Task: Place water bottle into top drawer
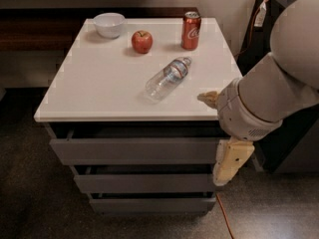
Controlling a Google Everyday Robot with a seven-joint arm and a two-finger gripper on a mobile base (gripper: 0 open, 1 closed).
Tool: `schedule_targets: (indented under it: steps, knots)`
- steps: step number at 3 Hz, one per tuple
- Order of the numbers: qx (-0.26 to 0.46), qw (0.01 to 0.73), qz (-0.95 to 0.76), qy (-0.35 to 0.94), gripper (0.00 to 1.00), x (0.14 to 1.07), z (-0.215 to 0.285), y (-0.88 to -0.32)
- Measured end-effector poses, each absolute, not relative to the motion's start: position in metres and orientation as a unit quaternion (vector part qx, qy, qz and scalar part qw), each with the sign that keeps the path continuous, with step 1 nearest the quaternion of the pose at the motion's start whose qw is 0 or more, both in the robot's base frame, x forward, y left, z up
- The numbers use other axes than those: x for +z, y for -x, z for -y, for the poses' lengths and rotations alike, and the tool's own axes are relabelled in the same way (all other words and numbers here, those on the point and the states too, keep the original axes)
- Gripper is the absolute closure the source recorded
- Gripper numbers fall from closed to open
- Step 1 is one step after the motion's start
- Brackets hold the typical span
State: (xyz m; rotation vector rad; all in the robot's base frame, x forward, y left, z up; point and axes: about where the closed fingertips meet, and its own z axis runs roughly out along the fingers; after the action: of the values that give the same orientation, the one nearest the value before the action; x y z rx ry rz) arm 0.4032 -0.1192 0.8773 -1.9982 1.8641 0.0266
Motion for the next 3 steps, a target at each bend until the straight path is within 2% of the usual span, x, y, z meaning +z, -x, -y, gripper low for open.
schedule_targets:
  steps: [3]
  knots:
    - [-0.043, 0.173, -0.636, 0.751, 0.0, 0.773, 0.086, -0.399]
